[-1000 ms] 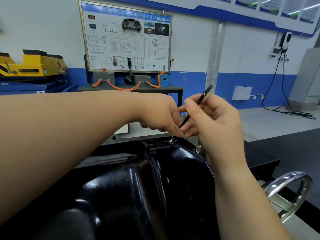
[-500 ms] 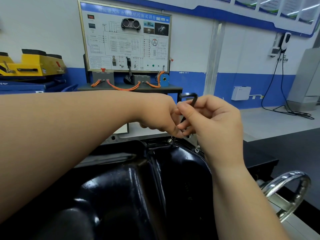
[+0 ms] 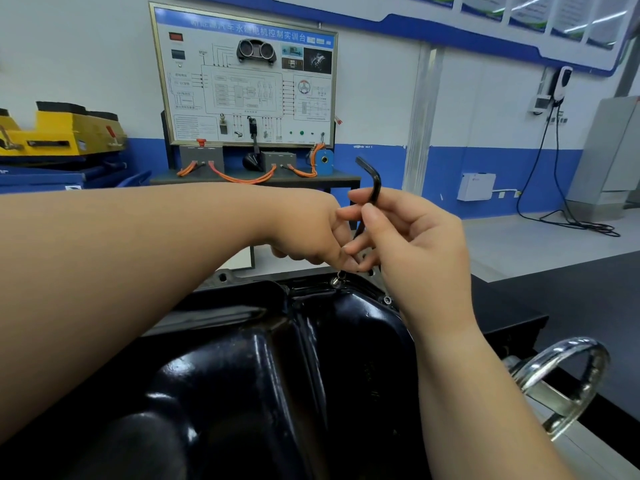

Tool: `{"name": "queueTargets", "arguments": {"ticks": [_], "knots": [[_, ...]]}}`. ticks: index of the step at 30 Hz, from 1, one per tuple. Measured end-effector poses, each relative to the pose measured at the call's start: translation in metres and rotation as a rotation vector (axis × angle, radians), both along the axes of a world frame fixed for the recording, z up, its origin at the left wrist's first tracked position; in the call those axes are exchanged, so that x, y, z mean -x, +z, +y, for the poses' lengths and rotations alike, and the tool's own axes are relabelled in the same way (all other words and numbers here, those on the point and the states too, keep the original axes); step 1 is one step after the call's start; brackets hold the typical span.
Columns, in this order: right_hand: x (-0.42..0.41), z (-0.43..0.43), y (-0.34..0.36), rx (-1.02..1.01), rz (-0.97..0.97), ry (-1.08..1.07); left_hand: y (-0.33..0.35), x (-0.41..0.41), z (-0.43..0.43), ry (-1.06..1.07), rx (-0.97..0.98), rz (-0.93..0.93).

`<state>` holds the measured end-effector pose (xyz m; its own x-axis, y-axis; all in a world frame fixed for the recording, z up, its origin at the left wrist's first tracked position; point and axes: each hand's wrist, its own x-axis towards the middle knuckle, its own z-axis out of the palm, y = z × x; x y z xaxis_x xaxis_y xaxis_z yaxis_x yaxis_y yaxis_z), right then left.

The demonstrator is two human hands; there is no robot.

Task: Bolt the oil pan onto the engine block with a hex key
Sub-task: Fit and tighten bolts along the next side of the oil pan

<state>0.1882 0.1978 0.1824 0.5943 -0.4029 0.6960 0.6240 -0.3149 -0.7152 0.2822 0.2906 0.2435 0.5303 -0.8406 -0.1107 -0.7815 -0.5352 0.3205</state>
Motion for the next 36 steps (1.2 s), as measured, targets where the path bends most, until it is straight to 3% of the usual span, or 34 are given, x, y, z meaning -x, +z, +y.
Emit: {"name": "queueTargets", "arguments": {"ticks": [10, 17, 21, 30, 36], "knots": [[-0.0029, -0.0034, -0.0007, -0.019, -0.006, -0.075, -0.0001, 0.0023, -0.0014, 0.015, 0.004, -0.030], [-0.0017, -0.0001, -0.0004, 0.063, 0.046, 0.059, -0.0003, 0.0030, -0.0016, 0.053, 0.001, -0.046], [-0.0020, -0.0001, -0.0001, 0.086, 0.048, 0.034, -0.0003, 0.0023, -0.0008, 0.052, 0.000, -0.036], [-0.0056, -0.0036, -0.0018, 0.010, 0.000, -0.066, -0.0003, 0.0014, -0.0008, 0.032, -0.011, -0.015], [-0.0034, -0.0015, -0.0005, -0.010, 0.018, 0.008, -0.0016, 0.0013, -0.0014, 0.030, -0.013, -0.007]]}}
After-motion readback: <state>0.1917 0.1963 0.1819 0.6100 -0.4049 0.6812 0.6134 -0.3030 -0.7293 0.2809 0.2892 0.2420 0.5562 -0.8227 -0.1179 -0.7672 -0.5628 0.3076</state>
